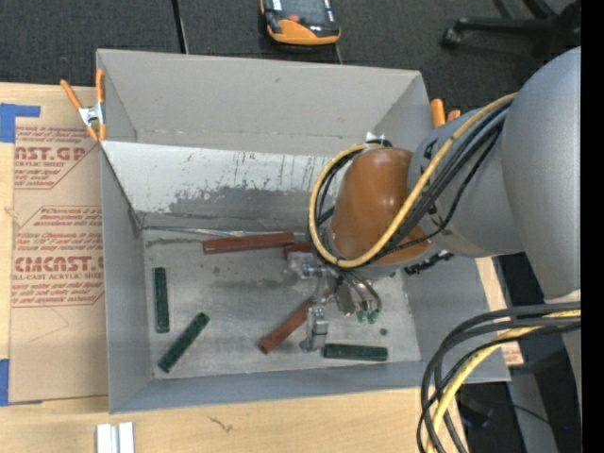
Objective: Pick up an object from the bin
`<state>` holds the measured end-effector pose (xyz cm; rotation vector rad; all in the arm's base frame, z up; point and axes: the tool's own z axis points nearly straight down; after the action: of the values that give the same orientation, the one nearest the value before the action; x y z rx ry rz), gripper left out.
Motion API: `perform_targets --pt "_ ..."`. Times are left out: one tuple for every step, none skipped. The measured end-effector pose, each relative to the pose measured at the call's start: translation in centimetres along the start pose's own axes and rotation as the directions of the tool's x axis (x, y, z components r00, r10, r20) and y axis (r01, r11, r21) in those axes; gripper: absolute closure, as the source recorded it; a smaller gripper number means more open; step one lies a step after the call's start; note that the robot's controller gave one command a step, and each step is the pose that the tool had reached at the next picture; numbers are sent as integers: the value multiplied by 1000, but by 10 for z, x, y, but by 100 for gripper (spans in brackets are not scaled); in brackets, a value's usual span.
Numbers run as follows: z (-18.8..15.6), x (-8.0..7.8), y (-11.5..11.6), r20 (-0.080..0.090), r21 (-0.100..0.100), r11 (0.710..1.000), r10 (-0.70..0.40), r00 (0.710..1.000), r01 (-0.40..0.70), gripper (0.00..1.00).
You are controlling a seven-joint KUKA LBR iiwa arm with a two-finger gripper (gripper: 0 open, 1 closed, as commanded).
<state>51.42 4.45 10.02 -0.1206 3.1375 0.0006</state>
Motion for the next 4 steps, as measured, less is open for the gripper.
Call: perform_targets --pt "32 -12 -8 -1 -1 1000 20 1000 -20 0" --pt "30 22 -5 -5 0 991 135 991 -135 100" --pt "30 22 -5 -5 0 991 135 991 -135 100" --pt "27 23 -5 -6 0 991 135 991 -135 100"
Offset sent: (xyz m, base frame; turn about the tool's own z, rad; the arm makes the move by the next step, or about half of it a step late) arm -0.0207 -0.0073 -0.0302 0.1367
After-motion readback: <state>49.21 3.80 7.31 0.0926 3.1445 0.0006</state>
